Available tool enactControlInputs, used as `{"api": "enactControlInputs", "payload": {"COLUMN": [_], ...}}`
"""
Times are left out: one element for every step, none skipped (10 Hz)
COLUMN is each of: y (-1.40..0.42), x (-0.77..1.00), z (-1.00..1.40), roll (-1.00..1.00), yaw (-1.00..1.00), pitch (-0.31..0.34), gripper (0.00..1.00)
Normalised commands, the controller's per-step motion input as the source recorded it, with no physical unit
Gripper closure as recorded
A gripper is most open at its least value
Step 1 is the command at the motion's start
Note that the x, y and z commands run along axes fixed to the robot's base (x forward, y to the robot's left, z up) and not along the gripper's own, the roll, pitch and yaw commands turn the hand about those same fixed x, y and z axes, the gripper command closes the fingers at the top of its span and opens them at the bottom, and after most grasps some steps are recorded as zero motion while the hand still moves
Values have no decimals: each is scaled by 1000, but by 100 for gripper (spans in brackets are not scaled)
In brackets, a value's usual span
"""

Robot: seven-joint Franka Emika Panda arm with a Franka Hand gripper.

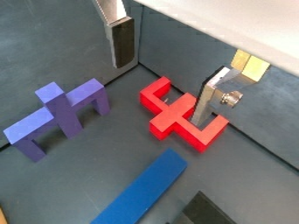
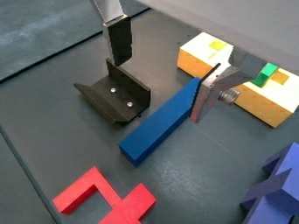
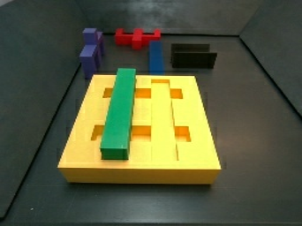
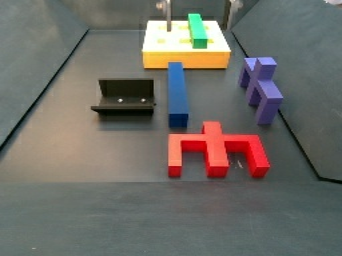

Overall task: Pick up the blue object. Move up. Move to above the board. Insert the blue object.
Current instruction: Pick up the blue object.

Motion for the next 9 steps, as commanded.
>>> {"api": "enactControlInputs", "payload": {"y": [0,77,97,83,23,-31,-337,-426,-377], "x": [0,0,0,0,0,274,506,597,526], "z": [-40,-169,-174,-189,-154,-149,-237,-320,-423], "roll": [0,-9,-19,-16,-23,-33,0,0,0], "yaw": [0,0,0,0,0,0,-3,0,0], "pitch": [0,-1,-4,0,0,-1,-16,-19,-43], "gripper": [0,0,0,0,0,0,0,0,0]}}
